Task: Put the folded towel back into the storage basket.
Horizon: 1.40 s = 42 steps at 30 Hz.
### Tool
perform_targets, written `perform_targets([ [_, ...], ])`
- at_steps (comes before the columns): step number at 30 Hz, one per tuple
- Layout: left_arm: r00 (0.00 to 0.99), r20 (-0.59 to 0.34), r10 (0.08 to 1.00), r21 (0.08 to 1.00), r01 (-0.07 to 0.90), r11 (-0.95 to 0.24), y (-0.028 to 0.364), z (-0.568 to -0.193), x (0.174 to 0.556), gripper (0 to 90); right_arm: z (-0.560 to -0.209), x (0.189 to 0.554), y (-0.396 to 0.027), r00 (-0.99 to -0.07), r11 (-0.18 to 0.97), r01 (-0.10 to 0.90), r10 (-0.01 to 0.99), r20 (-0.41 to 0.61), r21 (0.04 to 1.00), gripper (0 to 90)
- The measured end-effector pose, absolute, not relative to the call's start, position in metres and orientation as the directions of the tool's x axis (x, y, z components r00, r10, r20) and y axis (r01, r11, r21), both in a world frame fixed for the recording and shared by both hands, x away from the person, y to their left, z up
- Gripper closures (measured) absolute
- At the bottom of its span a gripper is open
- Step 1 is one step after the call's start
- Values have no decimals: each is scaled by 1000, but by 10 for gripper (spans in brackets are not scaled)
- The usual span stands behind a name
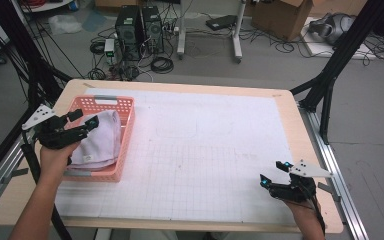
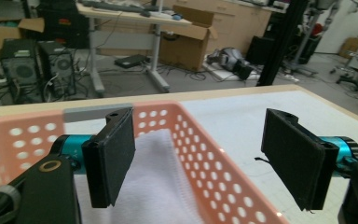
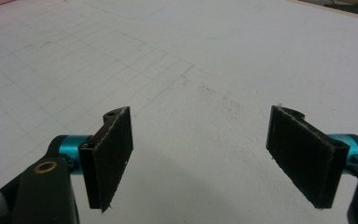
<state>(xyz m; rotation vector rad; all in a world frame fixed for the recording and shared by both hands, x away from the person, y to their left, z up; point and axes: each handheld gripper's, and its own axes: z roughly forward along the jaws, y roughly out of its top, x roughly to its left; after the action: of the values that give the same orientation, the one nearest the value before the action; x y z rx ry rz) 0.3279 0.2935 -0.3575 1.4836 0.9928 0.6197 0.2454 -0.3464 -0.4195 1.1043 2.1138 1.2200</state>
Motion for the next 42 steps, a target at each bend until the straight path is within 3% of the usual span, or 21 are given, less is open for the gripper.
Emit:
perform_targets([
  [4,530,-154,834,977,209,47,282,-356,321,254,-419,245,-346,-572,281,409,820,3,868,215],
  [8,541,-158,826,982,176,73,268,-351,312,164,-418,245,-346,-574,281,400,819,0,872,214],
  [25,737,-106,668,989,149,-8,176,-358,273,180,-416,247,-339,-589,281,367,808,-13,887,214],
  [42,810,-99,578,981,178,-82,123,-397,254,196,-414,244,-338,-577,276,355,816,-23,893,215],
])
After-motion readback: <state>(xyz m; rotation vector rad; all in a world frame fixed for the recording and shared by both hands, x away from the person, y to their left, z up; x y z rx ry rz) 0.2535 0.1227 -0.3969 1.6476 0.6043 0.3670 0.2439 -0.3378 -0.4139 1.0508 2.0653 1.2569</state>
